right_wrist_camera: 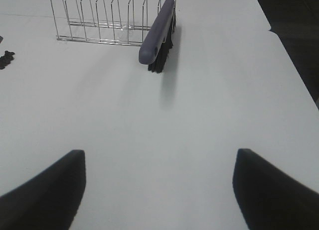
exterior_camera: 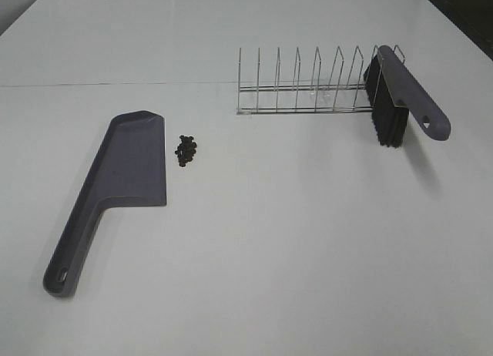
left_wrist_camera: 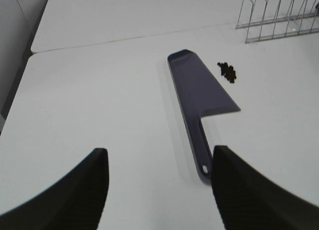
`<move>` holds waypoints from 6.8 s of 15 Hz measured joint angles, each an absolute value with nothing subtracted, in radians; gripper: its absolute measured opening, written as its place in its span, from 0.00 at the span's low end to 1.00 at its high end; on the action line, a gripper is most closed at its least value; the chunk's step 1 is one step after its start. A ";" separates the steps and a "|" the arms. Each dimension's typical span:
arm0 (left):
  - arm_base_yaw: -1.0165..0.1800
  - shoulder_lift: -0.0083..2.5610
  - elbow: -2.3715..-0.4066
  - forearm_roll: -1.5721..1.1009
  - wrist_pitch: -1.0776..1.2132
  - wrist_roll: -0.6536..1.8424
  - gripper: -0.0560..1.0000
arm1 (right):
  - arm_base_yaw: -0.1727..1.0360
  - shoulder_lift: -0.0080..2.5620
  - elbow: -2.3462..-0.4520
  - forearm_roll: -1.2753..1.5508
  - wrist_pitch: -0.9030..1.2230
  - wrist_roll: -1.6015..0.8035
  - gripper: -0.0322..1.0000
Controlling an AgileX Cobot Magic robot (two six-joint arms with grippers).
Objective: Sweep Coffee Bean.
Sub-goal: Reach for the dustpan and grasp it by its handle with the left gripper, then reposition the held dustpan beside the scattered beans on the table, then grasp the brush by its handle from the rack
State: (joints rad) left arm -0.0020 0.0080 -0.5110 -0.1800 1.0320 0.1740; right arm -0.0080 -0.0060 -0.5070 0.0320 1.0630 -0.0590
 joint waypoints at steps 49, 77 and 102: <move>-0.290 2.043 -1.119 -0.167 0.718 -0.164 0.32 | -0.008 -0.006 -0.507 0.032 1.063 -0.059 0.69; -0.290 1.905 -1.113 -0.091 0.746 -0.219 0.31 | -0.008 0.989 -0.698 0.113 0.593 -0.058 0.69; -0.290 1.905 -1.113 -0.092 0.756 -0.210 0.31 | -0.008 2.399 -2.100 0.068 1.056 0.000 0.64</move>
State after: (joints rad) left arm -0.2900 1.9050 -1.1130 -0.0920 0.7560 -0.2100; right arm -0.0080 2.3990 -2.1000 0.0680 1.0560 0.0000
